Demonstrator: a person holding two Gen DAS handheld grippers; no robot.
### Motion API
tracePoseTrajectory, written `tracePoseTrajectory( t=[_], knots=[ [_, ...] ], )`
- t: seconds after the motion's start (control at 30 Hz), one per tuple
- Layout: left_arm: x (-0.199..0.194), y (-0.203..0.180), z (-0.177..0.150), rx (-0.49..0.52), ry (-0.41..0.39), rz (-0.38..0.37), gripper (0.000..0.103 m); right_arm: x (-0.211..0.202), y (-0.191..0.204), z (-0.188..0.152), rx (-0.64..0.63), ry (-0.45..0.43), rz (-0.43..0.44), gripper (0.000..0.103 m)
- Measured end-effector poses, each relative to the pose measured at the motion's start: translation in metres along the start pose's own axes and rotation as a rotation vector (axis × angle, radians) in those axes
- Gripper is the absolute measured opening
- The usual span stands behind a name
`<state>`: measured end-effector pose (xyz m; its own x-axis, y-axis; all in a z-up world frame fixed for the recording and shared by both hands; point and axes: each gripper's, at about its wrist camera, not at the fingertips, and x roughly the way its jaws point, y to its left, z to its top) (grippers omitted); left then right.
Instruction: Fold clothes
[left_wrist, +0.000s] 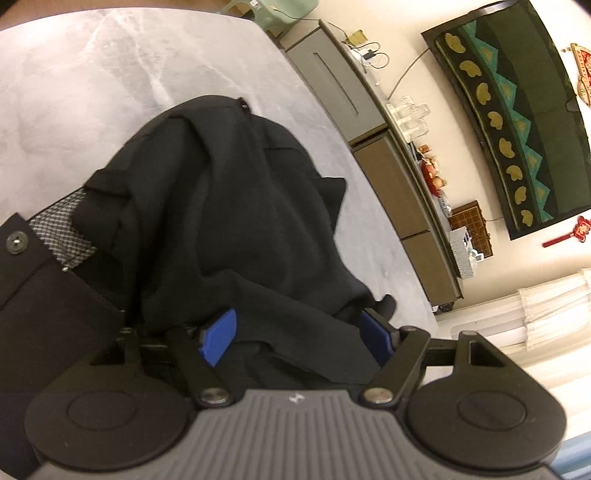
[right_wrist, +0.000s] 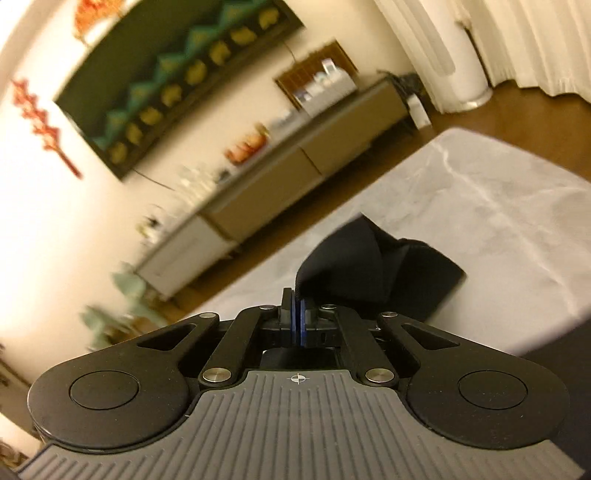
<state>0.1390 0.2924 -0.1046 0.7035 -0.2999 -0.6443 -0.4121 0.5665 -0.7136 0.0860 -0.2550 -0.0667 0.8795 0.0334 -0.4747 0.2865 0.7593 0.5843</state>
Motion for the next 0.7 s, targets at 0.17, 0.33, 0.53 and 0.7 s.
tracePoseTrajectory(
  t=[0.17,0.33,0.53,0.7],
  knots=[
    [0.009,0.011,-0.003,-0.017,0.010,0.012,0.075,-0.031,-0.064,-0.048,0.150,0.097,-0.107,0.000],
    [0.010,0.009,-0.011,-0.024,0.012,0.009,0.076,-0.050,-0.068,-0.049,0.105,0.046,-0.119,0.000],
    [-0.010,0.013,-0.023,-0.057,-0.004,-0.027,0.080,-0.057,-0.080,-0.048,0.150,0.037,-0.110,0.000],
    [0.000,0.015,-0.026,-0.056,0.026,-0.004,0.080,-0.042,-0.082,-0.042,0.155,0.047,-0.124,0.001]
  ],
)
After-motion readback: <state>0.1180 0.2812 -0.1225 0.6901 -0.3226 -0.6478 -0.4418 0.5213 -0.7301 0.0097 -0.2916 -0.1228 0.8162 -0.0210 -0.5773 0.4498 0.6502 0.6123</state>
